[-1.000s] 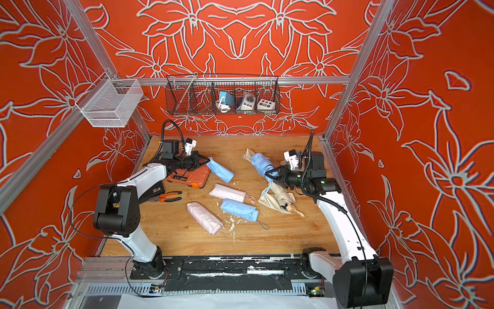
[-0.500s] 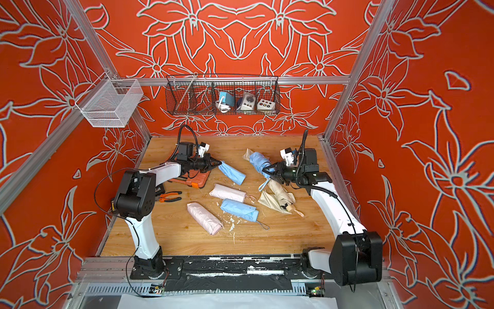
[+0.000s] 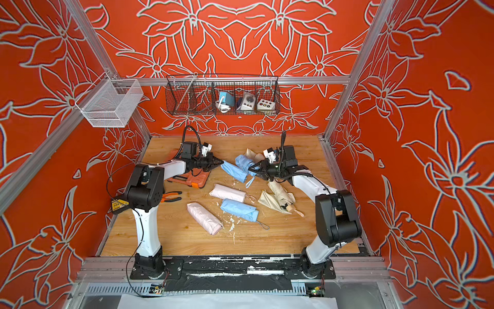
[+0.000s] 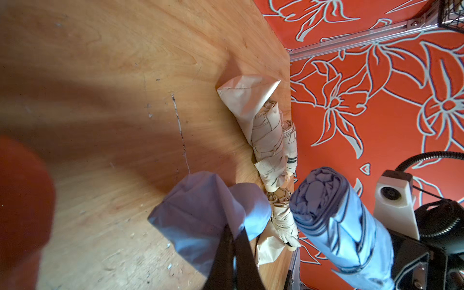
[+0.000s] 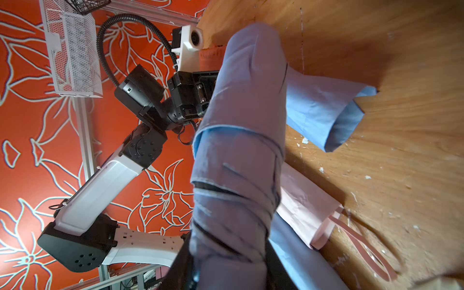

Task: Take umbrellas out of sleeves
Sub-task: Place the umbrella sleeve at the center of the board.

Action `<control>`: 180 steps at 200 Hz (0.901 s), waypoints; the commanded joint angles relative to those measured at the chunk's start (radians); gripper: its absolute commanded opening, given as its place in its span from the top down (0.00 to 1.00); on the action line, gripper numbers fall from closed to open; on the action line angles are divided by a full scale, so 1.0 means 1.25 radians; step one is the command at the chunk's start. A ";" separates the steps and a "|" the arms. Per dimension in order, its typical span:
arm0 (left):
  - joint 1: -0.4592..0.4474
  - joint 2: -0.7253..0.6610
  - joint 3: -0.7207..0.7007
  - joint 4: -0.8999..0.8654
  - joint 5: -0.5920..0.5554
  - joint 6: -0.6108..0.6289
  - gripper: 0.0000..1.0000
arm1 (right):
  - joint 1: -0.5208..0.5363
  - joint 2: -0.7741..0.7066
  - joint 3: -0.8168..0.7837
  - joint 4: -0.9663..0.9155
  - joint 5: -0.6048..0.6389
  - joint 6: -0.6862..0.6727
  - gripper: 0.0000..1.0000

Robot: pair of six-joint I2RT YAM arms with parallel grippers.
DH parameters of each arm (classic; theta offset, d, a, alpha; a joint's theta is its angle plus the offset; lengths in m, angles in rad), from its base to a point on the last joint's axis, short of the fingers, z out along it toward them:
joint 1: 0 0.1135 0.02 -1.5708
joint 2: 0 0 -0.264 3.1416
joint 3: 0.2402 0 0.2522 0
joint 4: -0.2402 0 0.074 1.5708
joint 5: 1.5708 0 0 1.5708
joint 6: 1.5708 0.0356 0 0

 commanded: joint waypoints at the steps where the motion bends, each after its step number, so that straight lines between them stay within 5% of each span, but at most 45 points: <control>1: 0.000 0.031 0.035 -0.015 0.012 0.000 1.00 | 0.013 0.033 0.035 0.133 -0.045 0.030 1.00; 91: -0.004 0.098 0.101 -0.062 0.016 0.010 1.00 | 0.025 0.224 0.086 0.256 -0.053 0.064 1.00; 155: -0.006 0.121 0.153 -0.116 0.009 0.035 1.00 | 0.031 0.262 0.089 0.125 -0.023 -0.064 0.98; 180: -0.006 0.124 0.167 -0.153 -0.005 0.047 0.70 | 0.031 0.263 0.092 0.068 0.003 -0.108 0.89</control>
